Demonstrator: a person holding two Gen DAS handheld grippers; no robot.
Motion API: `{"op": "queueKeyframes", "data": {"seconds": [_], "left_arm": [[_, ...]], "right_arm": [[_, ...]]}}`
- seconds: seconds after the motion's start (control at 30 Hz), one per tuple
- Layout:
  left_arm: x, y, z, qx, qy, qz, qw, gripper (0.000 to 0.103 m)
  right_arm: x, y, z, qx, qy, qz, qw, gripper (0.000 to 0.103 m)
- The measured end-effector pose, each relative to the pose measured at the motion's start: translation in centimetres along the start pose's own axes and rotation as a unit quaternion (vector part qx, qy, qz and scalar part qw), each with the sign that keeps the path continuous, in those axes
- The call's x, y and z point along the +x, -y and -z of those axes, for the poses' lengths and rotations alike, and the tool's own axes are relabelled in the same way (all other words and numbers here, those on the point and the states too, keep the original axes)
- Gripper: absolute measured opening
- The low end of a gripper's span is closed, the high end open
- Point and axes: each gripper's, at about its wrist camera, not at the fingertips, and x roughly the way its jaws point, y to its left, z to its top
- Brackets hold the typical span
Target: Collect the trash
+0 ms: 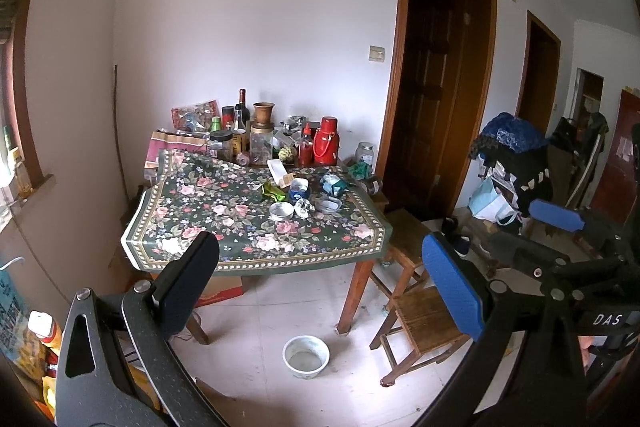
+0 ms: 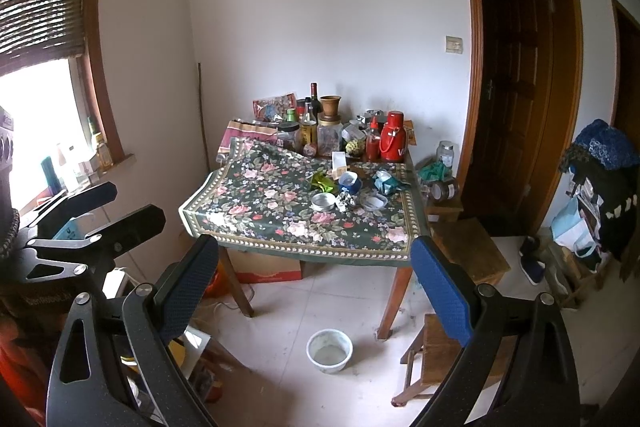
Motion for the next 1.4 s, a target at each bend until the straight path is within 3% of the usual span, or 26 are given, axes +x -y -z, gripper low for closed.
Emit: {"op": "queueKeyframes", "data": {"seconds": [0.63,0.93,1.17,1.4], "left_arm": [[2.3,3.3,-0.5,0.000,-0.001,-0.021,0.9998,0.102],[5.5,3.5,-1.3,-0.006,-0.016,-0.051,0.9985,0.102],[10.6,1.0,-2.9,-0.006,-0.027,-0.055,0.9981,0.102],[18.5,-3.7,-5.8,-0.004,-0.042,-0.040,0.9983,0.102]], "right_arm": [[1.1,3.5,-0.8,0.005,0.006,-0.009,1.000,0.096],[3.9,5.8,-1.5,0.015,-0.008,0.007,1.000,0.096],[8.3,7.3,-2.6,0.035,-0.021,0.036,0.999,0.096],[15.3,7.7,-4.8,0.056,-0.046,0.071,0.995,0.096]]}}
